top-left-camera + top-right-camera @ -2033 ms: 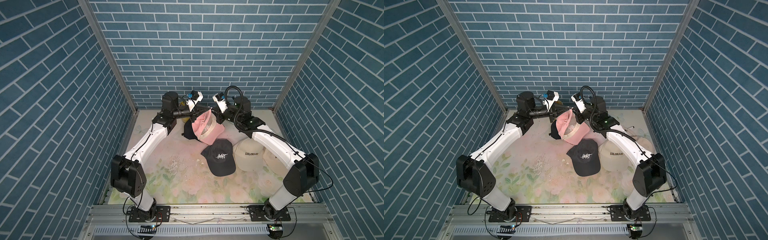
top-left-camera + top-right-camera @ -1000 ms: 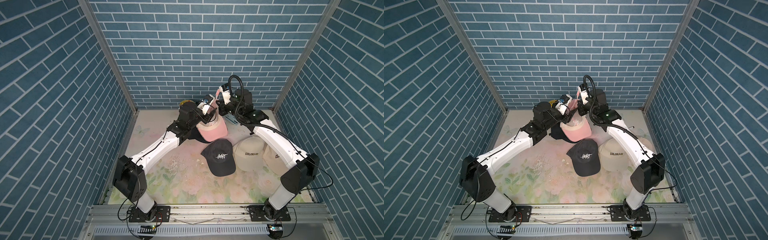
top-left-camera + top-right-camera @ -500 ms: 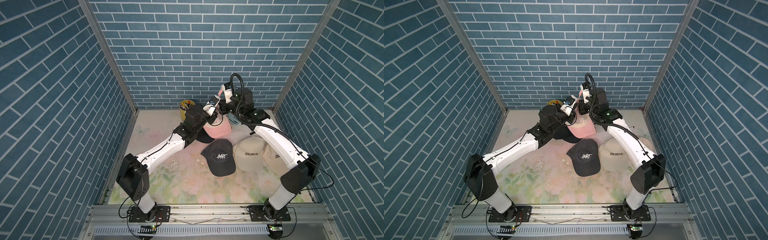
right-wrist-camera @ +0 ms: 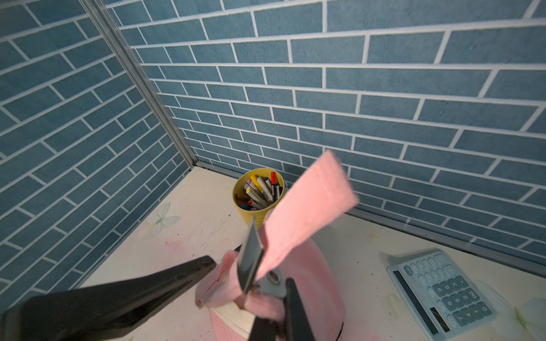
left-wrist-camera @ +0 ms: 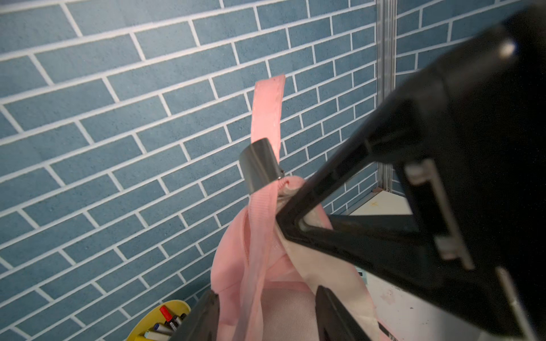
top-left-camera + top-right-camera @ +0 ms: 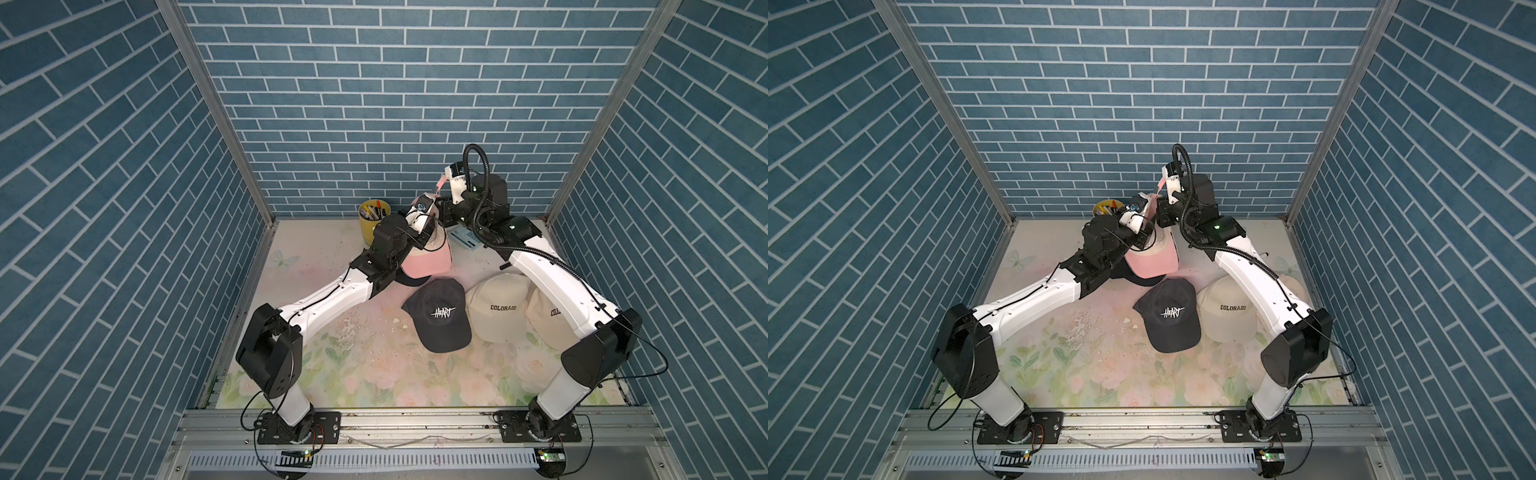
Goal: Open the adjustable buckle of the baseball cap
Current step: Pull the adjustable strap on the baseball cap.
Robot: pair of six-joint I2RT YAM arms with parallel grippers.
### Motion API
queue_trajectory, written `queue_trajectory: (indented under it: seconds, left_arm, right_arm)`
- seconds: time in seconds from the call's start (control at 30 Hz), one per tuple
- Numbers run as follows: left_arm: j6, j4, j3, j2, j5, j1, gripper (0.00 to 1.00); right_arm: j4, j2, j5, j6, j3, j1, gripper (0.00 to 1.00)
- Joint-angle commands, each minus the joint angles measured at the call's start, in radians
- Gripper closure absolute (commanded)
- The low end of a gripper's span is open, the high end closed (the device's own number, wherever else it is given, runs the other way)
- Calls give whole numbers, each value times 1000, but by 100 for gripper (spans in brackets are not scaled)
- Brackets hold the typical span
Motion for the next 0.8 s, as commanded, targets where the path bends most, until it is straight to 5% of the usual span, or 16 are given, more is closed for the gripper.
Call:
queue_trajectory:
  seconds: [0.0, 0.13, 0.4, 0.77]
  left_arm:
    - [-10, 33, 39, 21, -21, -2, 45]
    - [0, 28, 60, 34, -17, -2, 55]
    - [10, 6, 58, 40, 32, -5, 99]
    - [-20, -30, -19, -20, 60, -7, 100]
  right_arm:
    - [24, -48, -16, 54, -10, 3, 100]
    - [25, -47, -15, 69, -16, 5, 100]
    - [112, -74, -12, 123, -53, 4, 100]
    - [287, -141, 31, 294, -148, -30, 100]
